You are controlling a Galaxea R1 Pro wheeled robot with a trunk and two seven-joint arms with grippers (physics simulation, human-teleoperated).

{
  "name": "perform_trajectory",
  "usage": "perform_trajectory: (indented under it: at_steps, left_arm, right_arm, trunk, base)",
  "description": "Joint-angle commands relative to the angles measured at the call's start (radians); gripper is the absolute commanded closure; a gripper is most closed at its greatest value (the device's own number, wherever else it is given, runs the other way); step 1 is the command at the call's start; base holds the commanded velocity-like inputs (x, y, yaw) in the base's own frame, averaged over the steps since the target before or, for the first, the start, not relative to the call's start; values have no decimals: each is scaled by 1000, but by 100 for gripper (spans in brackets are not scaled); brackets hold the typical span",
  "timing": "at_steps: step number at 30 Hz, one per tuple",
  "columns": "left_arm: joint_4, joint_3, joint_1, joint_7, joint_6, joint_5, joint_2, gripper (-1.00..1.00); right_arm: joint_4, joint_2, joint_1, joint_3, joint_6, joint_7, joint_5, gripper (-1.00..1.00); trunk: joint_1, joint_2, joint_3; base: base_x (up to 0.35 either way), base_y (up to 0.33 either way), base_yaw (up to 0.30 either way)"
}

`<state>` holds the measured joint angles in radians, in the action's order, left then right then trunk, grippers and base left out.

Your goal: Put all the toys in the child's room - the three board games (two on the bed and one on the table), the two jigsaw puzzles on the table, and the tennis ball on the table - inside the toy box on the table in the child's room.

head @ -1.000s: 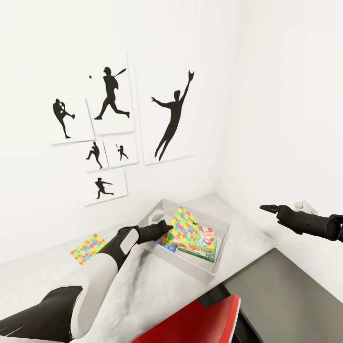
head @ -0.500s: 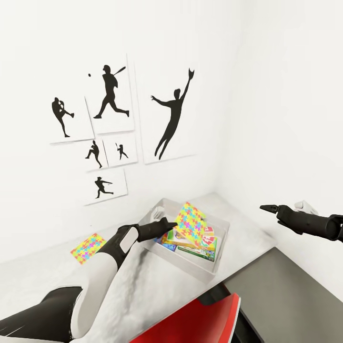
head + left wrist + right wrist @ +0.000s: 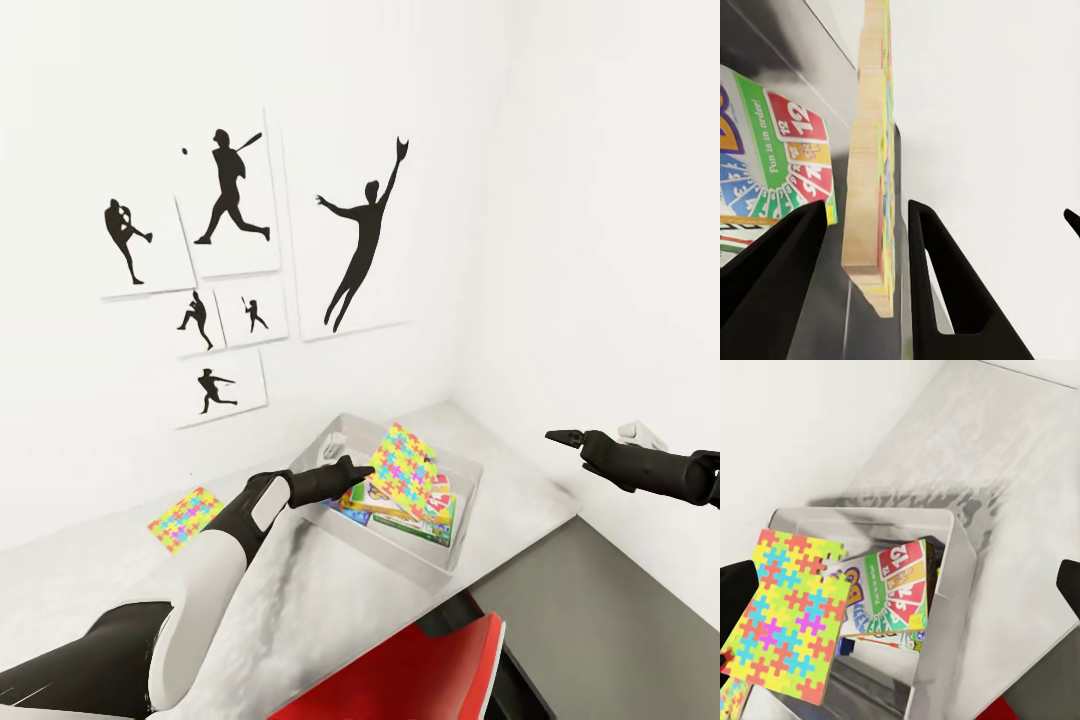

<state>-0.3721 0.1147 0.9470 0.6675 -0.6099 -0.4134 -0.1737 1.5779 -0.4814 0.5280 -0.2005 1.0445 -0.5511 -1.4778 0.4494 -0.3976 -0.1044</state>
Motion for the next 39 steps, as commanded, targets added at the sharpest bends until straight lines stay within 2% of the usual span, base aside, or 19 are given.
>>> perform_trajectory:
  at_steps: [1, 21, 39]
  left_arm:
    - [0, 7, 1, 1, -7, 0, -1, 100]
    - [-65, 6, 1, 5, -24, -1, -1, 100]
    - [-83, 6, 1, 4, -29, 0, -1, 100]
  right_arm:
    - [1, 0, 1, 0, 3, -10, -10, -100]
    - [1, 1, 1, 0, 3, -10, -10, -100]
    - [1, 2, 1, 0, 3, -10, -10, -100]
  trunk:
    - [1, -2, -4]
    - [1, -2, -37]
    - [1, -2, -65]
  base:
    - [0, 0, 0]
    - [0, 0, 0]
    - [0, 0, 0]
